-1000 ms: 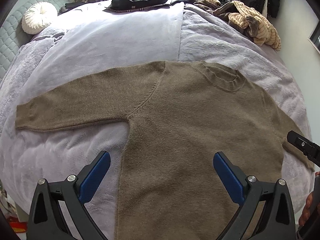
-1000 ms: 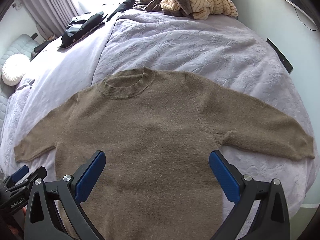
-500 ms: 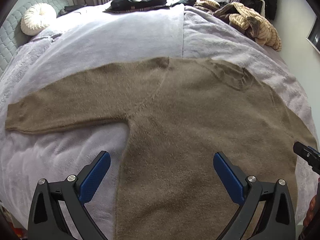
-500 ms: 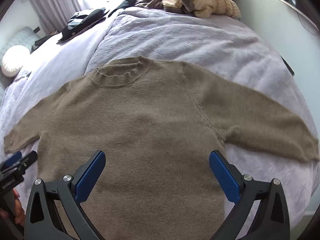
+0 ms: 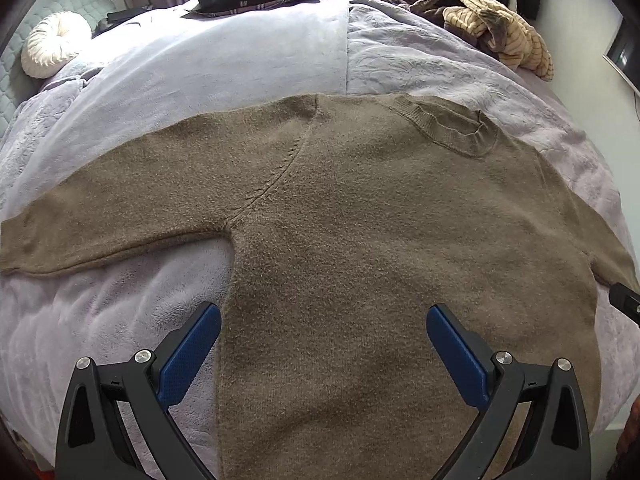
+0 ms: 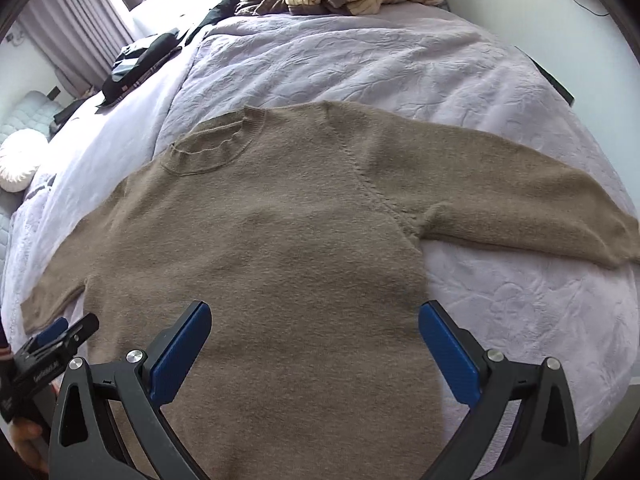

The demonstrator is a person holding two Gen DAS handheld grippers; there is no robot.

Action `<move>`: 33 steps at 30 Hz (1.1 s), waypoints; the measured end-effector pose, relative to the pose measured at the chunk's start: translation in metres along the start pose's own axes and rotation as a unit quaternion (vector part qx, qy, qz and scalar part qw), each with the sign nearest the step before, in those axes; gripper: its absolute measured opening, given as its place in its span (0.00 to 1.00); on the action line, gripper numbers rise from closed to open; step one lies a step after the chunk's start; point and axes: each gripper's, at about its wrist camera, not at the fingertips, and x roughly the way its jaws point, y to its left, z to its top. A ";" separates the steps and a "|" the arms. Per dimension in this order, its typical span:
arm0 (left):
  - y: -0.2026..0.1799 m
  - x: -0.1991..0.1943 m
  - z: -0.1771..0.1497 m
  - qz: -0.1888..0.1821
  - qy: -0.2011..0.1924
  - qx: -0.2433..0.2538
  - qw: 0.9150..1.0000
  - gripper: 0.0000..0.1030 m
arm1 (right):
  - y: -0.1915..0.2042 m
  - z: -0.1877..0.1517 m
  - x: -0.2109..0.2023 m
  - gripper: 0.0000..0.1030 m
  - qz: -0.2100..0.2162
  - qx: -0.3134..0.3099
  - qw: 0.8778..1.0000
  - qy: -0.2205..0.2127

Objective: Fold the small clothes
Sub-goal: 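Grasp the sleeve cuff with the left gripper and fold it across the body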

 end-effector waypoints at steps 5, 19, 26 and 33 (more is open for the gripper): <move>0.001 0.001 0.002 0.002 -0.003 0.000 1.000 1.00 | 0.001 0.009 -0.002 1.00 -0.013 -0.005 1.000 -0.016; 0.047 0.007 -0.005 0.007 -0.008 -0.053 0.999 1.00 | 0.030 -0.001 0.010 1.00 0.000 -0.037 0.999 -0.010; 0.130 0.015 -0.011 0.021 -0.025 -0.127 0.991 1.00 | 0.070 -0.013 0.015 1.00 0.012 -0.082 0.997 -0.001; 0.250 0.020 -0.020 0.051 -0.053 -0.254 0.964 1.00 | 0.127 -0.028 0.022 1.00 0.044 -0.132 0.990 0.019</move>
